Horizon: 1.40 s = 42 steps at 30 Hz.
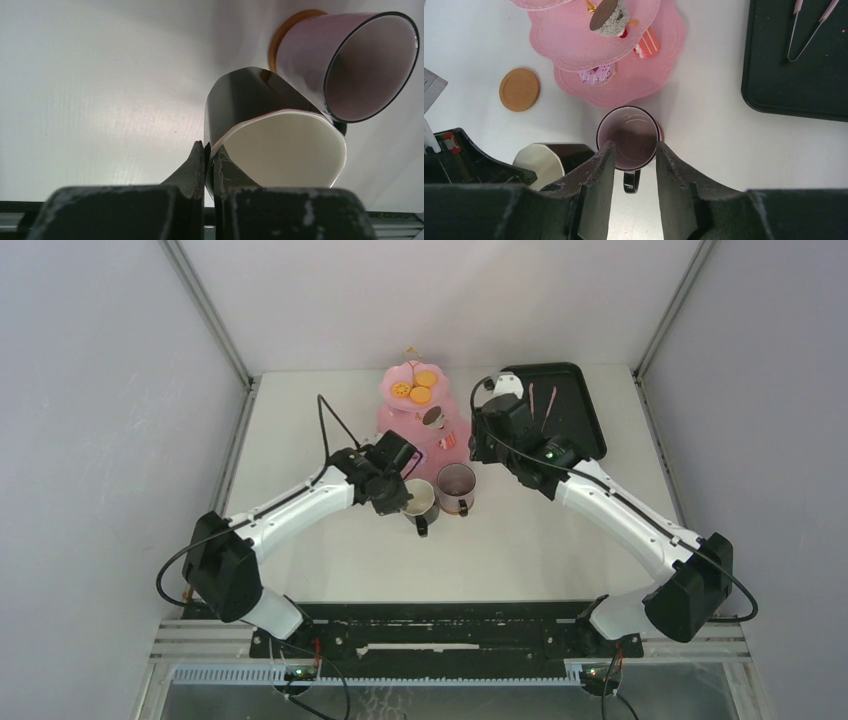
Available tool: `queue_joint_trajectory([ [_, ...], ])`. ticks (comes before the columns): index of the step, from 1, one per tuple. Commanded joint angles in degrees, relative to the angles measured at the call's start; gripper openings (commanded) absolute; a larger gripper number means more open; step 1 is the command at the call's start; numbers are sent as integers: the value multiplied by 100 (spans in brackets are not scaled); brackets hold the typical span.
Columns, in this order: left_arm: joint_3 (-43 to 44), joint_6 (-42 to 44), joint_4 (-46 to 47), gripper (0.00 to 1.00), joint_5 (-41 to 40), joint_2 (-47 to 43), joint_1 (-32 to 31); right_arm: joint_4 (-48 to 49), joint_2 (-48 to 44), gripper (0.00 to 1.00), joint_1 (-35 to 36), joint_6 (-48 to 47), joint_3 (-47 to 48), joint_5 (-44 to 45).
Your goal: Serve the afternoon tea
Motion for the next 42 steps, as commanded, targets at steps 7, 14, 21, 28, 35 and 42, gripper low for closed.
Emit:
queue_joint_trajectory([
  [7,119,-1175,-16,0,-470,29,-554,-238,-472,44,9,90,85,-176],
  [14,-35,-1400,-503,0,-460,-194,-848,-371,-540,44,13,167,73,-328],
  [21,-187,-1767,-667,2,-496,-219,-1033,-384,-595,44,31,250,-24,-434],
  [28,-239,-2118,-502,6,-540,-108,-1088,-408,-625,46,66,261,-90,-486],
  [35,-129,-2347,-352,12,-537,140,-1116,-560,-698,47,57,244,-123,-454],
  [42,-13,-2445,-421,26,-493,300,-1224,-574,-847,48,48,225,-250,-479],
])
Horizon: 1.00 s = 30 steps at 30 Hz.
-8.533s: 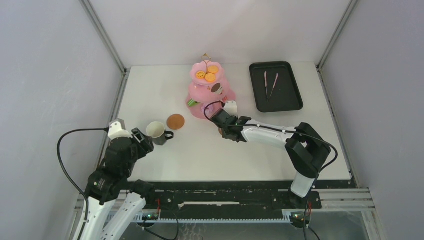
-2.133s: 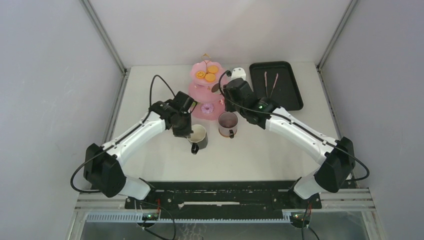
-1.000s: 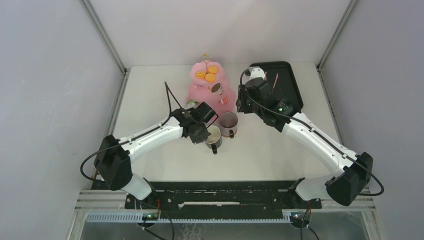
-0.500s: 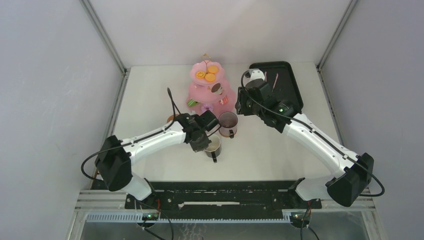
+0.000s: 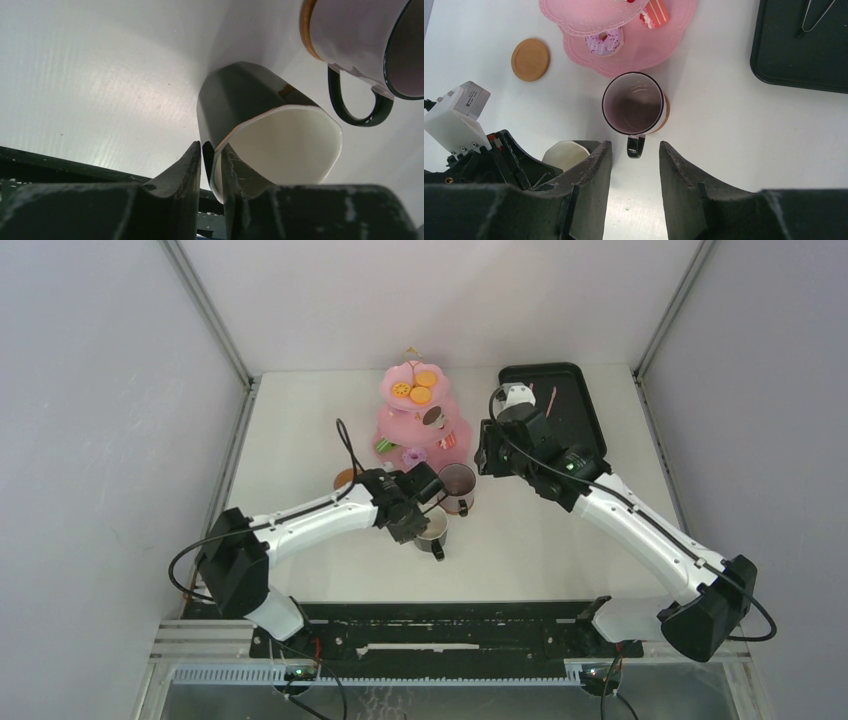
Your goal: Serve the afternoon tea
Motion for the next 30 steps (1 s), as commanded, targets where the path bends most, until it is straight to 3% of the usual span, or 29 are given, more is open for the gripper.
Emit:
queue_joint_trajectory([
  [1,173,-226,115,28,-52,29,-83,50,-238,48,14,74,-32,-9],
  [11,720,-40,-241,54,-453,-48,-83,133,-255,49,4,-15,-24,-77],
  [18,1218,157,-683,61,-1026,-761,-83,87,-224,49,-31,-105,144,-53],
  [24,620,-235,-813,64,-2204,-2009,19,76,-40,49,-40,-175,384,-15],
  [30,-333,316,-200,65,-2218,-2516,1226,176,160,48,-40,-244,570,69],
])
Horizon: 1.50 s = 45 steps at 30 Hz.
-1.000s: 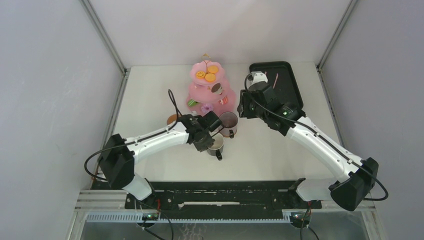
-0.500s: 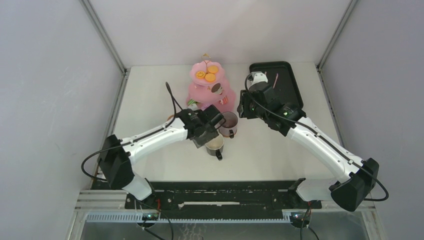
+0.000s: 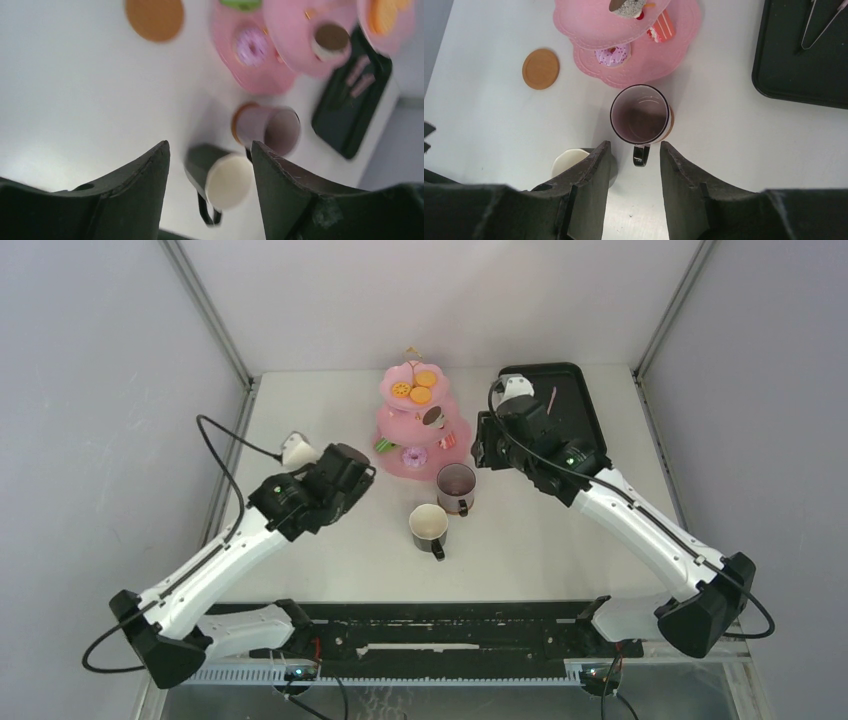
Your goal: Serve the afternoon tea
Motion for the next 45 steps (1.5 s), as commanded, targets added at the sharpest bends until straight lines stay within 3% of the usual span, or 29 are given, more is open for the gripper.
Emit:
queue_joint_trajectory([
  [1,-718,533,580,65,-297,-33,940,181,147,48,-24,-146,341,107],
  [8,-1001,1630,1883,64,506,807,2610,133,251,48,-24,-166,486,86],
  [16,-271,2236,2490,63,1279,2543,3455,56,379,47,-7,-155,664,-14],
  [25,732,2786,2626,62,1611,3822,3887,45,667,47,-13,-217,841,-104],
  [34,1872,3735,2133,61,2351,4968,4086,36,967,47,-136,-204,1033,-214],
  [45,1741,3879,1810,59,2809,5116,4077,80,1085,47,-182,-159,1098,-303],
])
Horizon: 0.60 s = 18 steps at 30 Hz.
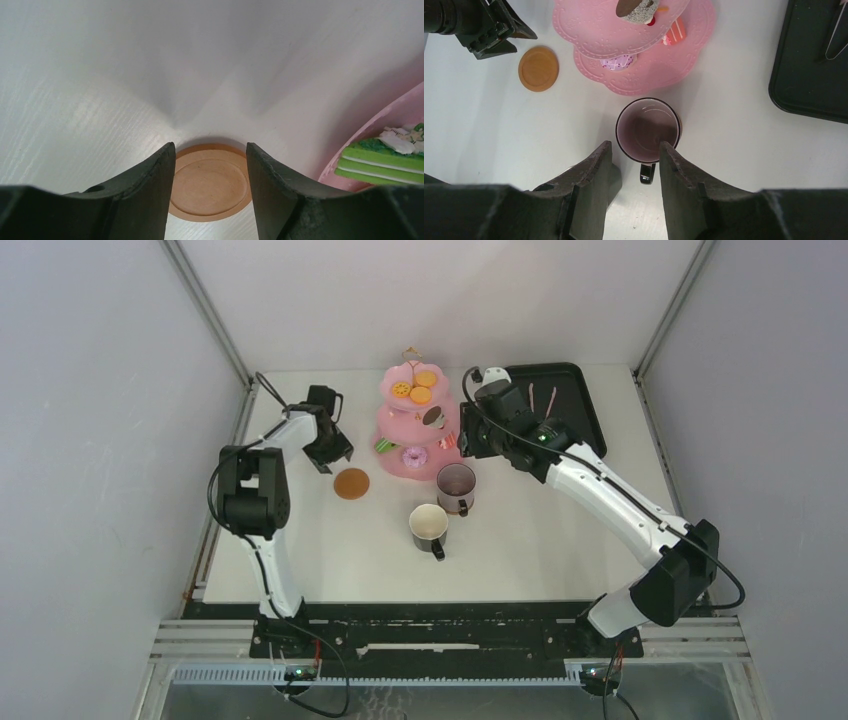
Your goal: Serve the afternoon tea
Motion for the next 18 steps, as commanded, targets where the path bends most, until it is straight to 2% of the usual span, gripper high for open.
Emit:
queue_joint_trajectory([
  [1,52,152,-137,58,347,-44,11,111,16,47,-32,-55,318,-49],
  [18,-474,222,-98,57,611,25,-290,89,-12,47,-29,-61,259,-55],
])
